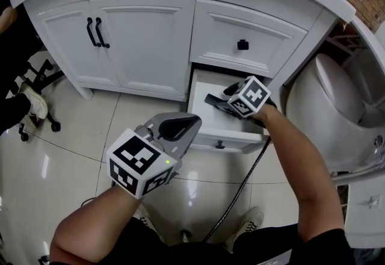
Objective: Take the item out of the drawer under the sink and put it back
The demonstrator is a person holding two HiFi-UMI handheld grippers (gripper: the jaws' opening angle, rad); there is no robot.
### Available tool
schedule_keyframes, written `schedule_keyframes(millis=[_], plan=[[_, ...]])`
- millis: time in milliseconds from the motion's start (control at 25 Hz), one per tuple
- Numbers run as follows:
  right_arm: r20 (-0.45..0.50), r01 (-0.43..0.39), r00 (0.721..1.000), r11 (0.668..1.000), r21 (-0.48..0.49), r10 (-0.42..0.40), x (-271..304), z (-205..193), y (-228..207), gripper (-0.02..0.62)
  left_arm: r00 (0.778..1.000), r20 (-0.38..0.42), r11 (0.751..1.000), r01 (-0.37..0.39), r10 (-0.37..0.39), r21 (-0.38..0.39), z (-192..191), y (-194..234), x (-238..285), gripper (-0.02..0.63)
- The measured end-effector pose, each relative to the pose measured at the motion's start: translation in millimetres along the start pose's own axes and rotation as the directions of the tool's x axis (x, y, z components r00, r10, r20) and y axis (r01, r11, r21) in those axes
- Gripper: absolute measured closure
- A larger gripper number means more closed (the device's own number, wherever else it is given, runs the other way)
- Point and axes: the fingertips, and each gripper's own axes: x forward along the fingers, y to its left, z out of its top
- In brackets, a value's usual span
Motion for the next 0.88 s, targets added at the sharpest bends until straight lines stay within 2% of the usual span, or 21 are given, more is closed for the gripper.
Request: schedule_keyframes(millis=[280, 480, 720, 880], plan=[[-0.051, -0.057, 0.997, 0.998, -0.007, 0.056, 19.7, -10.6, 4.3, 0.385, 1.0, -0.008, 1.0, 0.016, -0.016, -0.007, -2.6, 2.4, 3.9, 0.6], [-0.094, -0.062, 0.994, 0.998, -0.014, 0.061, 26.1, -16.4, 5.2, 0.385, 1.0, -0.01, 1.0, 0.014, -0.014, -0.013, -4.2, 4.8, 3.9, 0.6], [-0.063, -0.096, 0.993, 0.992, 0.085, 0.101, 27.8, -18.9, 3.7, 0.385, 1.0, -0.011, 1.0, 0.014, -0.014, -0.018, -5.0, 5.5, 4.4, 0.6], [-0.068, -0.095, 0.993, 0.991, 0.09, 0.101, 27.6, -19.1, 3.6, 0.387, 1.0, -0.013, 1.0, 0.014, -0.014, -0.018, -4.7, 4.8, 4.2, 0.6]])
